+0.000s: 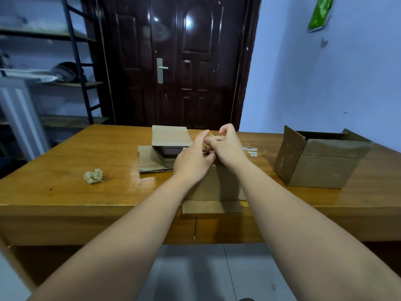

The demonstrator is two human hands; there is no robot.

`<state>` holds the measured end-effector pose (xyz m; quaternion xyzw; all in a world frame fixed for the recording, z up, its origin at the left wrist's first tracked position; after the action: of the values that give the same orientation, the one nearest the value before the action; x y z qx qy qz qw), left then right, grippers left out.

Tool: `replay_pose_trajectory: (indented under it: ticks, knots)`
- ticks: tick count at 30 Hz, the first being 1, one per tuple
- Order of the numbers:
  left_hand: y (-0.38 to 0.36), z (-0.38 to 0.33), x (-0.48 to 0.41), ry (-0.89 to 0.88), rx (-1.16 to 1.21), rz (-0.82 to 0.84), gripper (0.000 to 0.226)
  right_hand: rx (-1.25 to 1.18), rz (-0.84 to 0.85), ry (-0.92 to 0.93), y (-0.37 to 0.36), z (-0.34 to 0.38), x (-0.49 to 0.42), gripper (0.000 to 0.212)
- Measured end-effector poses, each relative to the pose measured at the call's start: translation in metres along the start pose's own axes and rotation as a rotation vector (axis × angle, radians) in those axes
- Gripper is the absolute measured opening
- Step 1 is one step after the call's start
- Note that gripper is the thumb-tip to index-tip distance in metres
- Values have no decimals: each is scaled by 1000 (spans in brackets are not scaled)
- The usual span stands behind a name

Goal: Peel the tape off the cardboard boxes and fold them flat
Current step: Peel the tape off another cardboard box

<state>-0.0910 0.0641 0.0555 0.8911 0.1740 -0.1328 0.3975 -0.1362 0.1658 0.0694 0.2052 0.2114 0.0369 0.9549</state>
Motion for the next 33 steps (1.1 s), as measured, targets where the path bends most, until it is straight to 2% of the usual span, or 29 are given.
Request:
replay_pose_trajectory:
  ticks: [3, 6, 9, 12, 14, 16, 20, 23, 25, 28, 33]
  knots:
    - [6, 3, 3, 43, 91, -99, 50, 24, 30, 8, 0, 5, 3, 21]
    - [12, 7, 7, 82, 120, -200, 32, -106, 103, 31, -2, 12, 8, 28]
    - [16, 8, 7, 103, 221, -255, 26, -101, 68, 2, 2, 8, 4, 24]
    - [26, 19, 5, 152, 402, -312, 22, 115, 16, -1, -3, 0, 0, 15]
    - [30, 28, 5, 162, 445, -312, 17, 481, 31, 76, -15, 6, 5, 10]
    - [36, 37, 6, 164, 453, -316, 15, 732, 22, 157, -28, 16, 11, 17]
    - [51, 65, 1, 213, 466, -336, 23, 810, 25, 241, -53, 34, 21, 30]
    - [74, 85, 2, 234, 503, -424, 30, 840, 32, 287, -60, 41, 25, 36]
    - [89, 104, 3, 267, 451, -452, 32, 838, 54, 283, -62, 42, 25, 37]
    - [106, 154, 0, 377, 269, -438, 33, 853, 54, 257, -61, 40, 23, 37]
    - [124, 213, 12, 444, -33, -413, 32, 882, 17, 253, -62, 39, 23, 36]
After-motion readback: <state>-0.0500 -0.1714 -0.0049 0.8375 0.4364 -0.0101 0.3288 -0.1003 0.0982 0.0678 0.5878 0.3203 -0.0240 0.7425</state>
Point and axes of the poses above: each hand's wrist, its own x-axis away from the middle knuckle, its own y-axis out of the back of the hand, z = x × y, the point moved 9 cm from there along -x, towards the middle knuckle, and after that the axes turned 4 degrees about y, right-handed, at the moved point
